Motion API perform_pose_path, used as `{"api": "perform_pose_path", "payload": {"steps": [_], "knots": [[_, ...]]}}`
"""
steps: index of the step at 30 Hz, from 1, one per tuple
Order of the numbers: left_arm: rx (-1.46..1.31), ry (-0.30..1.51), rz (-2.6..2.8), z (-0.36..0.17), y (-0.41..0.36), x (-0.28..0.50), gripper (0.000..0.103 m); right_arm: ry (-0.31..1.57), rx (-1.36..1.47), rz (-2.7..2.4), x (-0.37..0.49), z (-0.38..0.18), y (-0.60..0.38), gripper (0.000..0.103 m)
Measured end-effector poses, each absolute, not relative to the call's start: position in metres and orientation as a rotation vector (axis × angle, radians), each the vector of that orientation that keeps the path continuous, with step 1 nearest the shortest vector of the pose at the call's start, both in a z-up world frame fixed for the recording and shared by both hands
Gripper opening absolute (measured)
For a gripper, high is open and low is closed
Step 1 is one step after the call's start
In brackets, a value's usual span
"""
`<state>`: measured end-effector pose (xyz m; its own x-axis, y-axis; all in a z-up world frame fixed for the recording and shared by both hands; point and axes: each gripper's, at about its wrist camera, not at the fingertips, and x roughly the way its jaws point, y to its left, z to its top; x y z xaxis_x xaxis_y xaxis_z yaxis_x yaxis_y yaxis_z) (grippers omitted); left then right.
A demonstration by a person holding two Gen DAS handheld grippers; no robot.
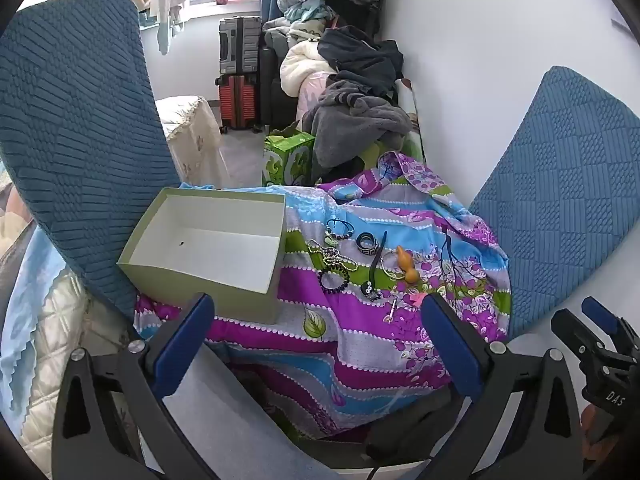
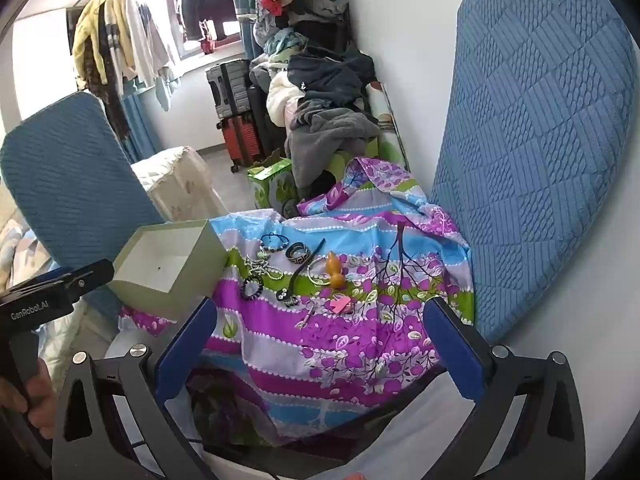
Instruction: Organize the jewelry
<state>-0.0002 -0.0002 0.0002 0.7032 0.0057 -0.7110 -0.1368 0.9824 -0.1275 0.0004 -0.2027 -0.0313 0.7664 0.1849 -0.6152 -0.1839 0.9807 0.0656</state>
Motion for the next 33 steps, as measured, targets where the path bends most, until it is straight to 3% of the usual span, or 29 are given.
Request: {"api": "perform_pose_path", "payload": {"steps": [33], "knots": [[-0.166,0.8,0.076,-0.001,-0.004,-0.005,0.102,0.67,-0.012,0.215,0.002,-0.028,-0.196,0.103]]}}
